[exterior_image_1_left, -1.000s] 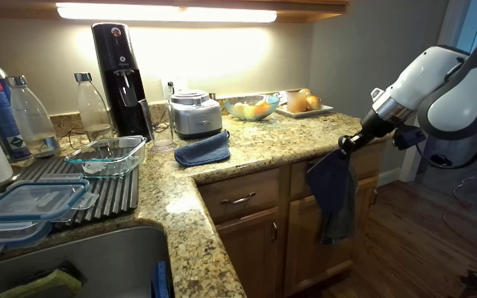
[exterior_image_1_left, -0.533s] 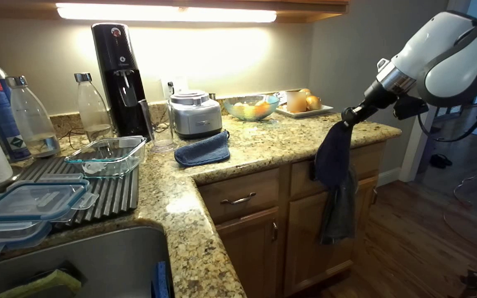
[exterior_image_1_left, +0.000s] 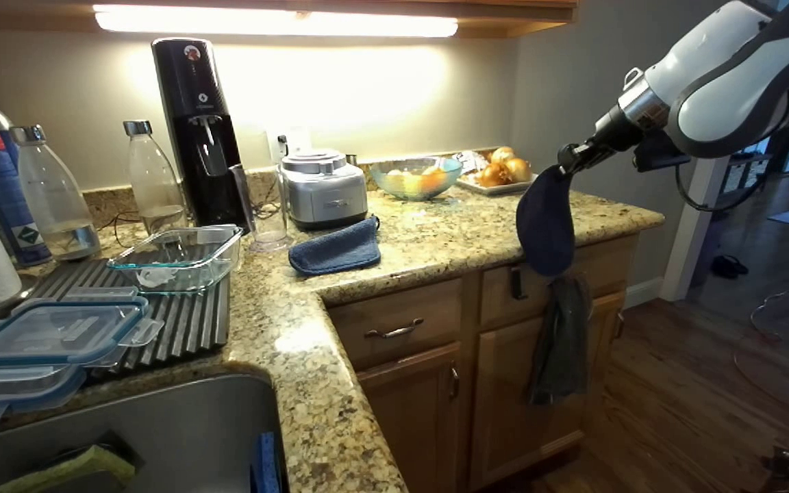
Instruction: Unhang one cloth from the drawer and place it on the countertop
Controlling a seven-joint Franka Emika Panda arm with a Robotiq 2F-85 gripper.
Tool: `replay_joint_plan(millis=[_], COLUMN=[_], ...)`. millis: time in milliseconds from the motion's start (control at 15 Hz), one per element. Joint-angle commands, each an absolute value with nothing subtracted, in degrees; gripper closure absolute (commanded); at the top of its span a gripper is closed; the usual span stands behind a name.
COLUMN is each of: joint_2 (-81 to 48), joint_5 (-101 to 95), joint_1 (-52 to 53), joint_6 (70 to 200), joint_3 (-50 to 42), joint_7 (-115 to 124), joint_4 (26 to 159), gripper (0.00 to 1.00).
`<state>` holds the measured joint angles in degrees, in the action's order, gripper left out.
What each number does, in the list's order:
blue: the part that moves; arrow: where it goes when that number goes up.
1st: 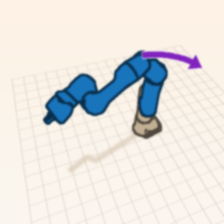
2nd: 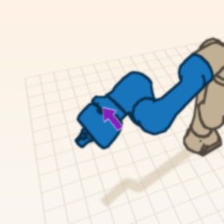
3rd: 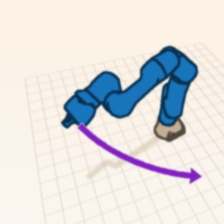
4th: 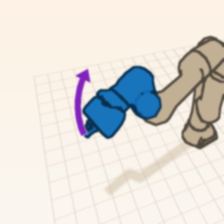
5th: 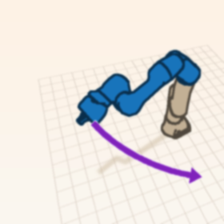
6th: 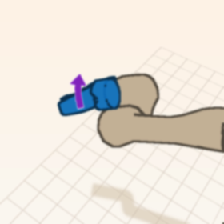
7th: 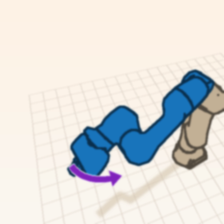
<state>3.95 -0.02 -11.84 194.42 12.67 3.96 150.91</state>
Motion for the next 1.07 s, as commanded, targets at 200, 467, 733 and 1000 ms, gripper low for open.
replay_joint_plan(millis=[200, 467, 733, 1000], joint_2=[-4.4, -11.0, -17.4, -21.2], joint_5=[14.8, 20.7, 22.8, 24.7], joint_1=[-12.3, -7.4, -0.8, 7.0], joint_6=[198.6, 198.3, 198.3, 198.3], joint_3=[14.1, 11.0, 6.0, -0.4], joint_7=[-12.3, -18.1, -19.9, -20.2], joint_4=[141.4, 133.8, 128.4, 127.0], gripper=[0.92, 0.91, 0.91, 0.56])
